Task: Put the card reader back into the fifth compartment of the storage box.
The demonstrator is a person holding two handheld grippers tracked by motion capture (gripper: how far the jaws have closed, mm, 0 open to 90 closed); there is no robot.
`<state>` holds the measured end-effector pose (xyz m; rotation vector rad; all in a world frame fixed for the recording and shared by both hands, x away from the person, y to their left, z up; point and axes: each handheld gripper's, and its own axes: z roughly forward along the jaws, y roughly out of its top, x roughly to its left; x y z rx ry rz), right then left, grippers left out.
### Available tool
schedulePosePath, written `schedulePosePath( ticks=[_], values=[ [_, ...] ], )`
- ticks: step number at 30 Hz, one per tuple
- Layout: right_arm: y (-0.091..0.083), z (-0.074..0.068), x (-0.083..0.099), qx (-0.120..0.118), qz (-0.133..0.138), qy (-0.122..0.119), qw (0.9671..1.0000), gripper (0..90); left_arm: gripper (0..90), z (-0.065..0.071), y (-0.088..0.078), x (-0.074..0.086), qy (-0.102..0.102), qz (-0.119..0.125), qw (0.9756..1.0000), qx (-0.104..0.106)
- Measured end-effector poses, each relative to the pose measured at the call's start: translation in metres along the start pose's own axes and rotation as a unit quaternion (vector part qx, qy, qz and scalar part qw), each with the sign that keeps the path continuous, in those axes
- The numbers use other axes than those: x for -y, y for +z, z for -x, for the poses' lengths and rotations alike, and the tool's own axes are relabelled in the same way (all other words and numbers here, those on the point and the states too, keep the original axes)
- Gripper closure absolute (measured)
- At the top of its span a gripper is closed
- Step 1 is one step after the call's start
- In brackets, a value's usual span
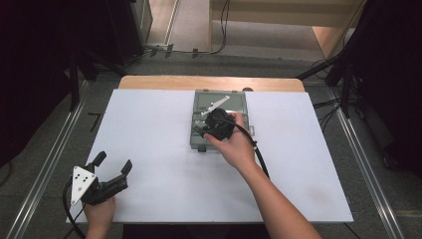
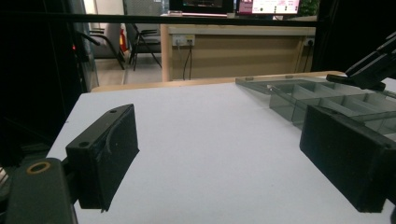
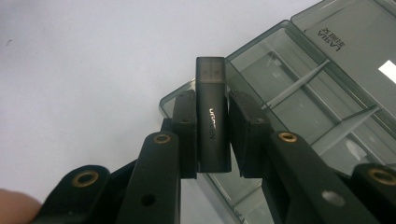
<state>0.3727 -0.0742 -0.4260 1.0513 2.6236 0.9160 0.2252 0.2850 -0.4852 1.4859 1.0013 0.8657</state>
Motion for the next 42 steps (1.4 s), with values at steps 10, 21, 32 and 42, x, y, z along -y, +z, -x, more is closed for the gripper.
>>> schedulePosePath(
  ticks=[10, 21, 32, 42],
  values=[
    [0.001, 0.005, 0.0, -0.014, 0.029, 0.027, 0.9991, 8.5, 11.6, 0.0, 0.0, 0.0, -0.001, 0.001, 1.0, 0.0],
    [-0.018, 0.009, 0.022, -0.018, 0.063, 0.01, 0.9978, 0.0, 11.6, 0.0, 0.0, 0.0, -0.001, 0.001, 1.0, 0.0],
    [-0.034, 0.013, 0.046, -0.002, 0.076, 0.002, 0.9971, 0.0, 11.6, -0.001, 0.0, 0.0, 0.0, 0.0, 1.0, -0.001],
    [-0.049, 0.019, 0.071, 0.006, 0.091, 0.016, 0.9957, 0.0, 11.6, 0.0, 0.0, 0.0, 0.001, 0.0, 1.0, -0.001]
  ],
)
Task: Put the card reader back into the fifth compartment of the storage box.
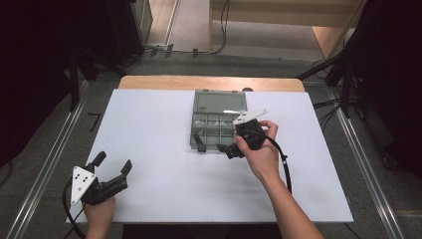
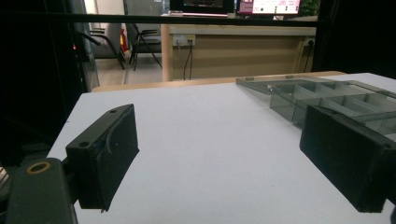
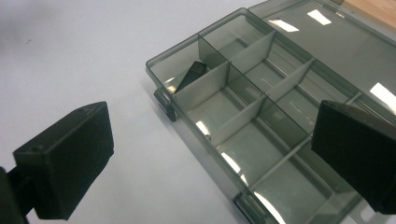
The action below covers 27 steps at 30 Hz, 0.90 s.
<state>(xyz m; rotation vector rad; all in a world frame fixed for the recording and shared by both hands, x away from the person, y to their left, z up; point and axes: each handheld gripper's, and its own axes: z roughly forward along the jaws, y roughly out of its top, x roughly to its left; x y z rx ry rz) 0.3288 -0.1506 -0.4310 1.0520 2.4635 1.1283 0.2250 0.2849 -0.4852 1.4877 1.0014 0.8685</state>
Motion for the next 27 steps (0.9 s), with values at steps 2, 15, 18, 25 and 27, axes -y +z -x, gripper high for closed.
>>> schedulePosePath(
  ticks=[2, 15, 18, 25, 27],
  values=[
    [-0.006, 0.004, 0.008, 0.003, 0.005, 0.001, 1.0, 0.0, 11.6, 0.0, 0.0, 0.0, 0.0, 0.0, 1.0, 0.0],
    [-0.028, 0.015, 0.036, 0.019, 0.018, 0.018, 0.9995, 0.0, 11.6, 0.0, 0.0, 0.0, 0.002, -0.001, 1.0, 0.0],
    [-0.031, 0.017, 0.04, 0.021, 0.021, 0.021, 0.9994, 0.0, 11.6, 0.0, 0.0, 0.0, 0.001, -0.001, 1.0, -0.001],
    [-0.041, 0.022, 0.057, 0.028, 0.026, 0.028, 0.9989, 0.0, 11.6, 0.0, 0.0, 0.0, 0.002, 0.0, 1.0, -0.001],
    [-0.044, 0.023, 0.062, 0.031, 0.027, 0.03, 0.9987, 0.0, 11.6, 0.0, 0.0, 0.0, 0.002, -0.001, 1.0, -0.001]
  ],
)
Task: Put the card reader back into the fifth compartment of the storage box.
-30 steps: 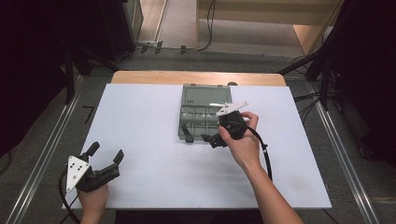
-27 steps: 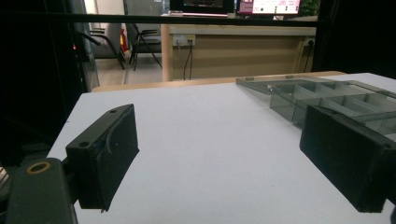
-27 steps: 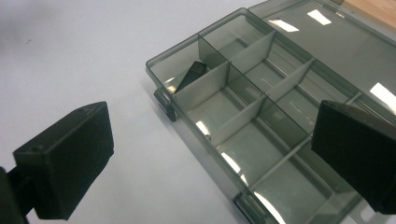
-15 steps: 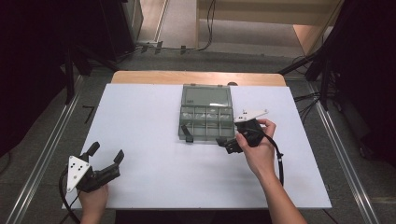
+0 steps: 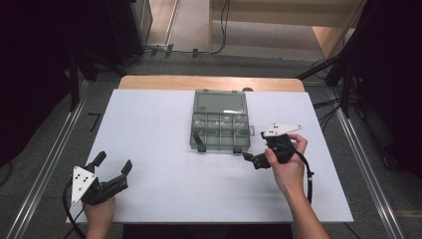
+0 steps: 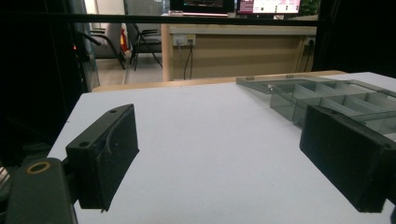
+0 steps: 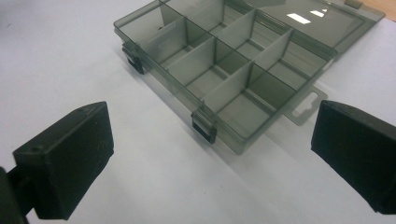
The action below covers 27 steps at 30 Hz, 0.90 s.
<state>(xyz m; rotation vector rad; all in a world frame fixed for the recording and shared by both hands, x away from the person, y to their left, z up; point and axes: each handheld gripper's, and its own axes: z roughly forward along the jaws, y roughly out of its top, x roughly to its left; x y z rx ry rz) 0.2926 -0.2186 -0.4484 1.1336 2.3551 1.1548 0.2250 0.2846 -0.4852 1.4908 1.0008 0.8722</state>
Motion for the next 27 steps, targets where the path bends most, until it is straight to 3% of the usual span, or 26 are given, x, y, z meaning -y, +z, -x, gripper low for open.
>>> schedulePosePath(
  ticks=[27],
  values=[
    [-0.039, 0.022, 0.054, 0.031, 0.042, 0.029, 0.9982, 0.0, 11.6, 0.0, 0.0, 0.0, 0.002, -0.001, 1.0, -0.001]
  ],
)
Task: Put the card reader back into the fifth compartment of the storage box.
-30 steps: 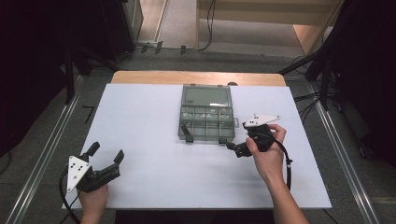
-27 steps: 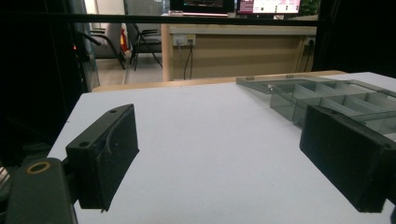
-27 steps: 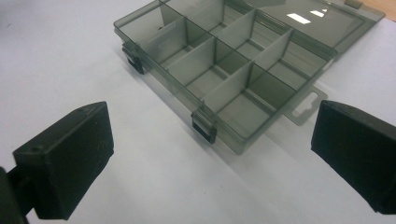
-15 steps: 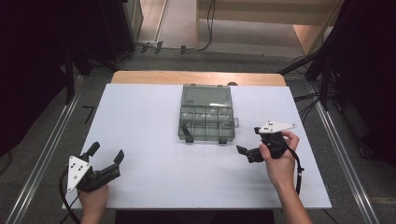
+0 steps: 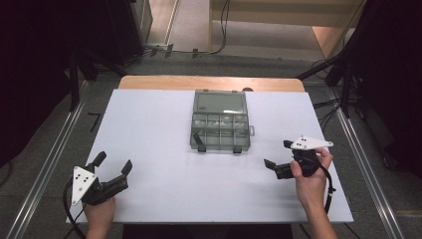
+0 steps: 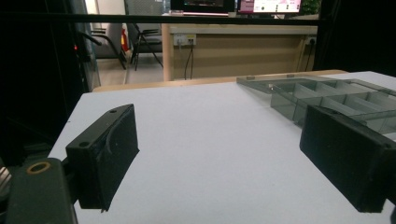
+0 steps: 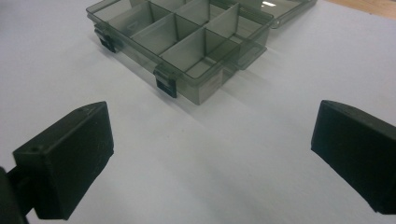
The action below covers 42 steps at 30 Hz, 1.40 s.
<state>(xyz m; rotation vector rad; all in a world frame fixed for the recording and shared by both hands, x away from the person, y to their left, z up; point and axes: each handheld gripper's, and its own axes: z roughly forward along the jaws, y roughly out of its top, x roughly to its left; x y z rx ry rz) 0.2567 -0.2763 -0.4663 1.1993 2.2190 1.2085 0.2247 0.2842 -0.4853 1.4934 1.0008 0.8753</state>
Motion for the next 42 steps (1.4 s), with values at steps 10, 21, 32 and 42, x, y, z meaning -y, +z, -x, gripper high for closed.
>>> schedulePosePath(
  ticks=[10, 21, 32, 42],
  values=[
    [-0.014, 0.01, 0.022, 0.008, 0.016, 0.013, 0.9997, 0.0, 11.6, 0.0, 0.0, 0.0, 0.001, -0.001, 1.0, -0.001],
    [-0.029, 0.02, 0.046, 0.023, 0.034, 0.028, 0.9988, 0.0, 11.6, 0.0, 0.0, 0.0, 0.001, -0.001, 1.0, -0.001],
    [-0.045, 0.033, 0.068, 0.035, 0.066, 0.054, 0.9957, 0.0, 11.6, 0.0, 0.0, 0.0, 0.001, -0.001, 1.0, -0.001],
    [-0.052, 0.041, 0.081, 0.053, 0.098, 0.067, 0.9915, 0.0, 11.6, 0.0, 0.0, 0.0, -0.002, 0.0, 1.0, 0.0]
  ],
)
